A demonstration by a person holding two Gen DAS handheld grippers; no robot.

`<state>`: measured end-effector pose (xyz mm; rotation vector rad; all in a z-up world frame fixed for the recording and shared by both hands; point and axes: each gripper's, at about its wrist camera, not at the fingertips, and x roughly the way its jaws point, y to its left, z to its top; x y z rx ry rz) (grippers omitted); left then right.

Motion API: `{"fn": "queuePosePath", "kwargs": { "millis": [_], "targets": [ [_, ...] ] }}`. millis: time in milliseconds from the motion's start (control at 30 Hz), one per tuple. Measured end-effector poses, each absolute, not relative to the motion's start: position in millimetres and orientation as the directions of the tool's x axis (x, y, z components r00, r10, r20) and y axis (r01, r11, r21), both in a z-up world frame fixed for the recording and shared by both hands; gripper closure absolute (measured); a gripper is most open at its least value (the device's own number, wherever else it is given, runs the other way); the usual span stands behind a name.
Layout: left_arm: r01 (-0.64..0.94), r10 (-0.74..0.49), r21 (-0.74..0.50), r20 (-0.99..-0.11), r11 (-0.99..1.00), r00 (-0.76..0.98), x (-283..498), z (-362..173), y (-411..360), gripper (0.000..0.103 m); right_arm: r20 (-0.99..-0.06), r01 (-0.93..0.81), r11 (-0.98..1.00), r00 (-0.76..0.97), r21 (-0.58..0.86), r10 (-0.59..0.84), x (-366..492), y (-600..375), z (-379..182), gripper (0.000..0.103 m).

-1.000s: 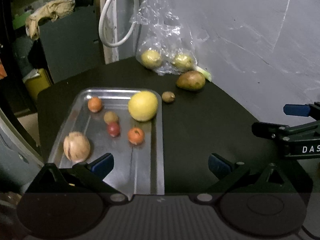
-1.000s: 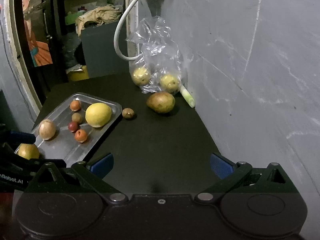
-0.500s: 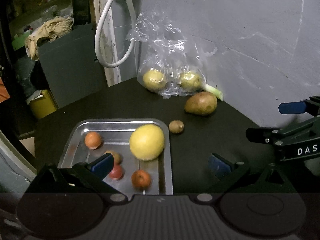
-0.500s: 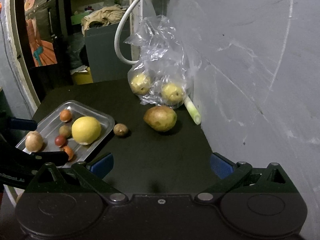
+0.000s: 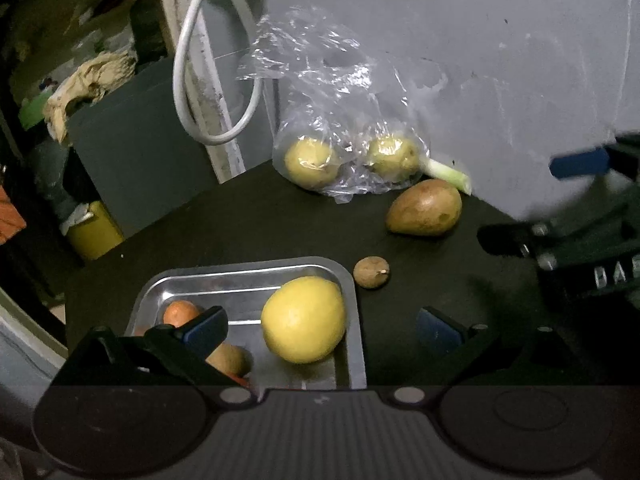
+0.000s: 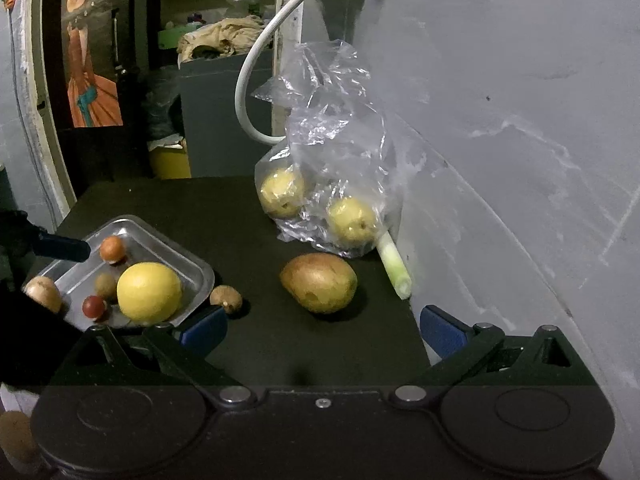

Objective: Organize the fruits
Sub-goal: 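Withdraw both tools from the tray toward the pears beside the bag, then grasp the red-yellow pear with the right tool while the left tool grasps the small brown fruit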

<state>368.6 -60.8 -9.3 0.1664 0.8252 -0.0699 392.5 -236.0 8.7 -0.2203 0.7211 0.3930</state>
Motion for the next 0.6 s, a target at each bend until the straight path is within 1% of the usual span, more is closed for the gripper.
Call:
{"fn": "queuePosePath", "kwargs": {
  "millis": [200, 333, 467, 600],
  "targets": [
    [0.187, 0.011, 0.191, -0.727, 0.964, 0.687, 379, -19, -72, 0.001, -0.685, -0.434, 0.901, 0.663, -0.024, 0.302, 418, -230, -6, 0.001],
    [0.234, 0.031, 0.271, -0.712, 0.934, 0.702, 388, -26, -85, 0.001, -0.691, -0.445, 0.896, 0.642, 0.017, 0.332, 434, -228, -16, 0.002],
    [0.289, 0.025, 0.332, -0.693, 0.898, 0.720, 395, -33, -98, 0.001, -0.688, -0.465, 0.885, 0.644, -0.007, 0.333, 446, -219, -23, 0.007],
    [0.326, 0.012, 0.355, -0.692, 0.876, 0.721, 403, -39, -105, 0.001, -0.697, -0.498, 0.866, 0.638, -0.049, 0.327, 459, -209, -32, 0.013]
  ]
}}
